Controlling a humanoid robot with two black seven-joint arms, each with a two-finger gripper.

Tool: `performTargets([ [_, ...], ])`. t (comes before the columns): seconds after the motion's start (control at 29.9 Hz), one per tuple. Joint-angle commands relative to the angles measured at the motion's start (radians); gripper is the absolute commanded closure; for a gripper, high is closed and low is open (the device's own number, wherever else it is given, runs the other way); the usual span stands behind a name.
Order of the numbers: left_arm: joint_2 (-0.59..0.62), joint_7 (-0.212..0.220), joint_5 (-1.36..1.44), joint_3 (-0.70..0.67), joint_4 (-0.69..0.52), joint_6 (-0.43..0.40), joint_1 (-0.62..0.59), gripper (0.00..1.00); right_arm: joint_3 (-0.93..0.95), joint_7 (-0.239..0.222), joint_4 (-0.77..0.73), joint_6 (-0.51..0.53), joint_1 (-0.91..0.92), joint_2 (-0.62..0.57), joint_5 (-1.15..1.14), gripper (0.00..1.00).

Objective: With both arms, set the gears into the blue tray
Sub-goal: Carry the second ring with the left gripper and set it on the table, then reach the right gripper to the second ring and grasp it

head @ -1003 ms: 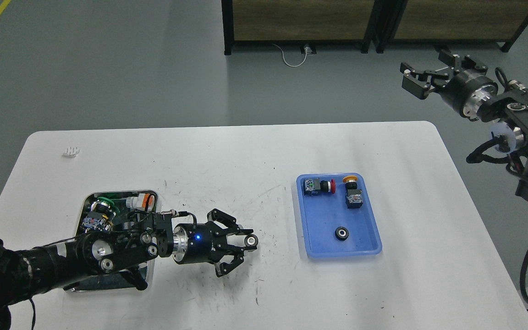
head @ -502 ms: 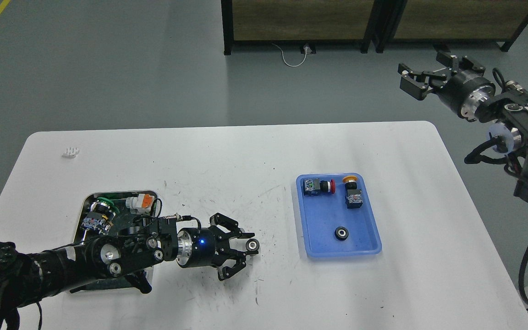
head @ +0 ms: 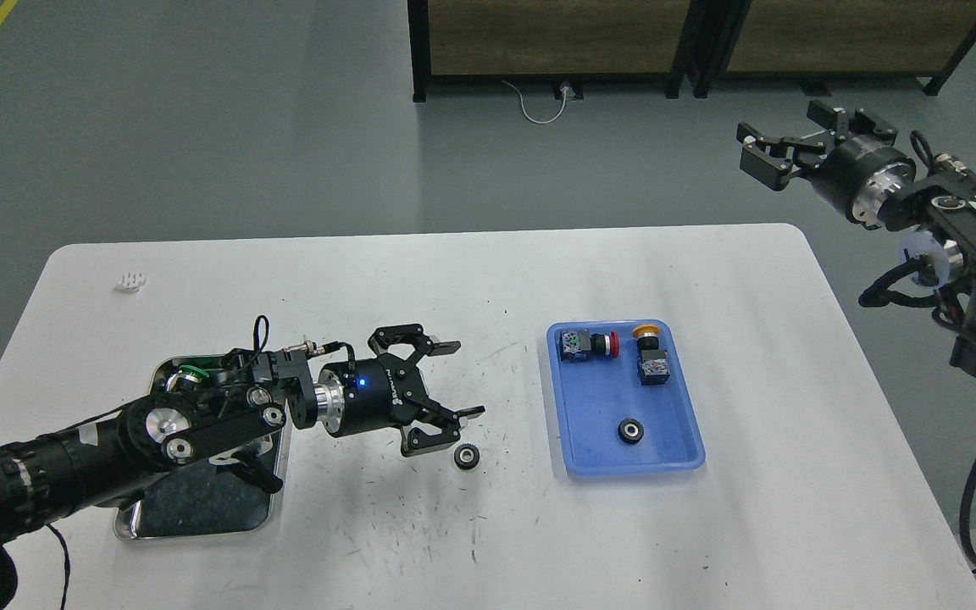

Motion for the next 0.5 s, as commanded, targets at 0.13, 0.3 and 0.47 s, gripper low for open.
performTargets([
  [0.13, 0.175, 0.001, -0.063, -0.108, -0.008, -0.012, -0.004, 0.07, -0.080, 0.007, 0.069, 0.033, -0.010, 0.014, -0.001, 0.00],
  [0.3, 0.305, 0.001, -0.138, -0.154, -0.017, -0.013, -0.018, 0.04, -0.105, 0.009, 0.133, 0.096, -0.053, 0.028, -0.009, 0.00],
  [0.47, 0.423, 0.003, -0.213, -0.206, -0.020, -0.015, -0.035, 0.03, -0.203, 0.015, 0.195, 0.130, -0.058, 0.074, -0.011, 0.00],
])
